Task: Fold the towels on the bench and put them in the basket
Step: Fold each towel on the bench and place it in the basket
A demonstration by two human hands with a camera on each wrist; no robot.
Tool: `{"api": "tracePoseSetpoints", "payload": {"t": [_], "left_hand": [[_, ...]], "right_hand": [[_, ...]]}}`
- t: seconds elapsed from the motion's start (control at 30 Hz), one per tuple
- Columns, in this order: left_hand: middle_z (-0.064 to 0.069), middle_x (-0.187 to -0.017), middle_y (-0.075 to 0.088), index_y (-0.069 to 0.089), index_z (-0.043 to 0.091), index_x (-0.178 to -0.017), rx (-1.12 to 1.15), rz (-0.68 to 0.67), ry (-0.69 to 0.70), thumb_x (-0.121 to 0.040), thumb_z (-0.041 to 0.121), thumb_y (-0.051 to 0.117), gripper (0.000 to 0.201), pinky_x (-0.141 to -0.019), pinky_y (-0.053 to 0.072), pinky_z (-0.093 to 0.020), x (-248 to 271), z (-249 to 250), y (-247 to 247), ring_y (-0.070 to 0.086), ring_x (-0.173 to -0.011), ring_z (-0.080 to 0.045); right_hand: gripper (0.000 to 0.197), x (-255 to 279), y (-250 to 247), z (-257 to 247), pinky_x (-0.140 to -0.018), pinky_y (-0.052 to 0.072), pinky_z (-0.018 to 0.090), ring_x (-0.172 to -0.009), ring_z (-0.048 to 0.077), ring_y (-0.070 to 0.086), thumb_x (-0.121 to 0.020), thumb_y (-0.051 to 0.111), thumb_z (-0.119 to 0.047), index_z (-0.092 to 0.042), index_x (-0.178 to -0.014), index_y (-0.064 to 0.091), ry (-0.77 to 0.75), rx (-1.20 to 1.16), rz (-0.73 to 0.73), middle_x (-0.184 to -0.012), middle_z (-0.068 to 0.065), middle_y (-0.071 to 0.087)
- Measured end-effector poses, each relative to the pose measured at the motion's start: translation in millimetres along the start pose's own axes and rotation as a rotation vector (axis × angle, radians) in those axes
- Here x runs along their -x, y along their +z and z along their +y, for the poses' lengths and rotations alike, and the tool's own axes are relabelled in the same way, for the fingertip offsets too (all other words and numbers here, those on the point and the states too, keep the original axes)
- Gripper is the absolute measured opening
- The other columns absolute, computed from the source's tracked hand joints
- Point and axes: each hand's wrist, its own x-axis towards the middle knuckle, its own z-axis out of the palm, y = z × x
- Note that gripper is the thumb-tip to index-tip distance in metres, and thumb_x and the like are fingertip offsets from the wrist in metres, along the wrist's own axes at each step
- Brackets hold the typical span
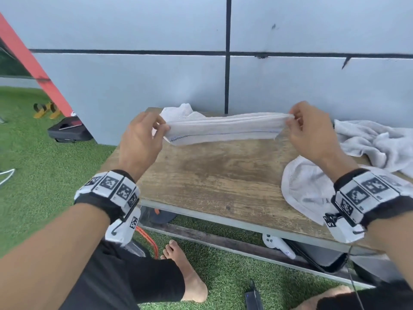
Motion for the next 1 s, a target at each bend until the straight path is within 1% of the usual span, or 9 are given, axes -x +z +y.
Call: {"api": "tracePoseSetpoints", "payload": {"t": [0.07,0.17,0.27,0.37,0.43,0.6,0.77,0.9,1.0], "left_hand": [[0.007,-0.093,0.058,0.065,0.020,-0.097,-0.012,-0.027,0.018,-0.097,0.032,0.062,0.013,-0.065,0.044,-0.030,23.5,-2.8,1.2,0.052,-0.079,-0.012],[0.010,-0.101,0.058,0.064,0.023,-0.095,0.007,-0.276,-0.058,-0.096,0.035,0.063,0.012,-0.066,0.043,-0.019,69.3,-8.7,9.9,0.056,-0.083,-0.009],[0.009,-0.099,0.061,0.059,0.031,-0.089,0.045,-0.501,-0.153,-0.093,0.035,0.066,0.010,-0.073,0.056,-0.033,108.9,-12.5,17.8,0.063,-0.083,-0.013],[0.006,-0.089,0.065,0.058,0.026,-0.094,0.094,-0.450,-0.274,-0.092,0.036,0.067,0.013,-0.071,0.056,-0.034,121.7,-9.4,22.0,0.064,-0.080,-0.014],[0.007,-0.093,0.064,0.058,0.023,-0.100,0.059,-0.419,-0.359,-0.094,0.043,0.064,0.022,-0.076,0.055,-0.034,119.1,-6.1,25.5,0.062,-0.086,-0.013],[0.003,-0.088,0.067,0.062,0.018,-0.088,-0.059,-0.462,-0.468,-0.093,0.048,0.062,0.031,-0.071,0.051,-0.034,106.2,3.9,31.5,0.064,-0.083,-0.018],[0.000,-0.076,0.069,0.062,0.020,-0.076,0.002,-0.402,-0.558,-0.091,0.038,0.065,0.023,-0.075,0.058,-0.037,102.2,11.2,28.8,0.067,-0.077,-0.021],[-0.001,-0.072,0.071,0.065,0.015,-0.079,0.134,-0.312,-0.601,-0.089,0.031,0.067,0.019,-0.064,0.055,-0.032,97.6,13.8,19.9,0.070,-0.073,-0.020],[-0.006,-0.070,0.075,0.063,0.010,-0.085,0.265,-0.308,-0.667,-0.090,0.020,0.069,0.012,-0.069,0.062,-0.041,96.6,15.0,13.7,0.074,-0.069,-0.024]], "right_hand": [[0.011,22.9,-1.5,7.6,-0.080,0.045,0.036,-0.083,0.026,0.057,-0.096,0.058,-0.011,-0.008,-0.106,0.061,-0.023,-0.020,-0.064,-0.095,0.009,0.064],[0.007,64.3,6.0,30.7,-0.080,0.045,0.037,-0.089,0.028,0.059,-0.094,0.063,-0.009,-0.012,-0.101,0.064,0.015,0.013,-0.328,-0.095,0.008,0.065],[0.027,99.3,11.3,44.7,-0.072,0.041,0.024,-0.094,0.023,0.060,-0.089,0.061,0.000,-0.027,-0.090,0.062,0.077,0.050,-0.594,-0.096,0.000,0.065],[0.020,111.5,13.4,43.5,-0.071,0.041,0.012,-0.089,0.018,0.059,-0.090,0.057,0.002,-0.017,-0.096,0.061,0.170,-0.040,-0.506,-0.095,0.001,0.064],[0.002,110.5,16.5,41.0,-0.071,0.043,0.023,-0.085,0.019,0.058,-0.095,0.058,-0.010,-0.012,-0.096,0.059,0.244,-0.008,-0.446,-0.090,0.000,0.062],[0.048,104.3,22.7,33.3,-0.053,0.029,0.032,-0.053,0.022,0.043,-0.099,0.055,-0.031,-0.012,-0.058,0.037,0.274,0.147,-0.448,-0.054,0.005,0.042],[0.036,100.7,22.6,24.5,-0.052,0.032,0.029,-0.059,0.018,0.050,-0.096,0.060,-0.024,-0.009,-0.065,0.049,0.331,0.131,-0.416,-0.062,0.006,0.055],[0.028,98.4,14.6,15.9,-0.060,0.046,0.037,-0.065,0.034,0.057,-0.093,0.058,-0.016,0.008,-0.078,0.057,0.338,0.018,-0.281,-0.071,0.023,0.065],[0.024,95.9,10.4,16.3,-0.063,0.053,0.041,-0.068,0.034,0.062,-0.090,0.060,-0.017,0.006,-0.080,0.058,0.346,-0.035,-0.273,-0.076,0.021,0.070]]}}
